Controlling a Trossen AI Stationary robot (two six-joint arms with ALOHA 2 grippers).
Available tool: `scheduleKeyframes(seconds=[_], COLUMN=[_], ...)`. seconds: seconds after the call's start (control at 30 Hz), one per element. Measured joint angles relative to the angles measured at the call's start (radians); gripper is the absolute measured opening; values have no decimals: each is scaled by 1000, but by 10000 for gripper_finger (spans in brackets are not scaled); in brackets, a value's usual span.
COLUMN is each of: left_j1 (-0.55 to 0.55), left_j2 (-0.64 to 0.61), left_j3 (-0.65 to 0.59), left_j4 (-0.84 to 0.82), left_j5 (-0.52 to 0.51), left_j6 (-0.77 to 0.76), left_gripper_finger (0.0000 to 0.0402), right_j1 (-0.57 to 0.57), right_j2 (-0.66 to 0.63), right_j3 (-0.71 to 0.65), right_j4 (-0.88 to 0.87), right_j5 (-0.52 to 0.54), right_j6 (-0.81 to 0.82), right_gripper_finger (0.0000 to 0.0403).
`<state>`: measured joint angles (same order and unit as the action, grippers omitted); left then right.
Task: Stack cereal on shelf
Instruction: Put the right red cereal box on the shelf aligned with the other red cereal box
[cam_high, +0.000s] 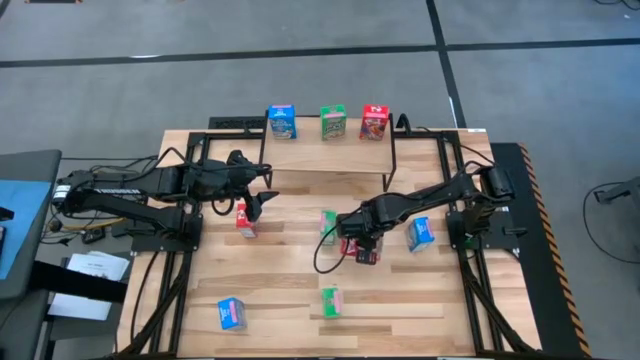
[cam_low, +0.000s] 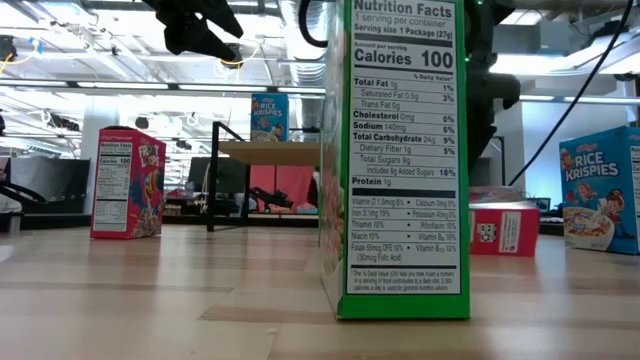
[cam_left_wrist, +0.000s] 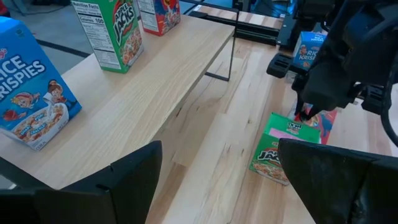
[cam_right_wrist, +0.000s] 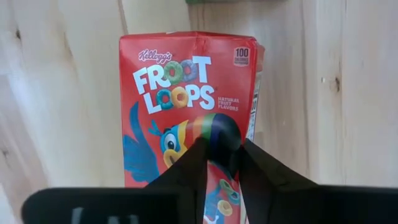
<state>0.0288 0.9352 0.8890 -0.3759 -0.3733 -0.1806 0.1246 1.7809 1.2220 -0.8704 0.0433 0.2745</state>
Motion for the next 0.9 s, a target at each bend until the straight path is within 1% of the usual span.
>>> scheduleKeyframes(seconds=[0.13, 0.3, 0.33, 0.5, 0.63, 0.77, 0.9], left_j1=[0, 0, 0, 0, 0, 0, 0], left_j2=[0, 0, 0, 0, 0, 0, 0], left_j3=[0, 0, 0, 0, 0, 0, 0], left_j4=[0, 0, 0, 0, 0, -1, -1], left_j5=[-1, -1, -1, -1, 0, -1, 0], left_j6=[0, 0, 0, 0, 0, 0, 0], left_gripper_finger=[311, 311, 311, 311, 311, 311, 311], right_j1=[3, 7, 7, 7, 8, 7, 7], right_j2=[0, 0, 0, 0, -9, -60, -137], right_j3=[16, 26, 26, 26, 26, 27, 27], right_j4=[-37, -47, -49, -65, -69, -64, -65], right_j5=[-4, -18, -18, -18, -19, -13, 34], right_j6=[14, 10, 9, 14, 31, 55, 94], right_gripper_finger=[70, 16, 10, 14, 5, 5, 4])
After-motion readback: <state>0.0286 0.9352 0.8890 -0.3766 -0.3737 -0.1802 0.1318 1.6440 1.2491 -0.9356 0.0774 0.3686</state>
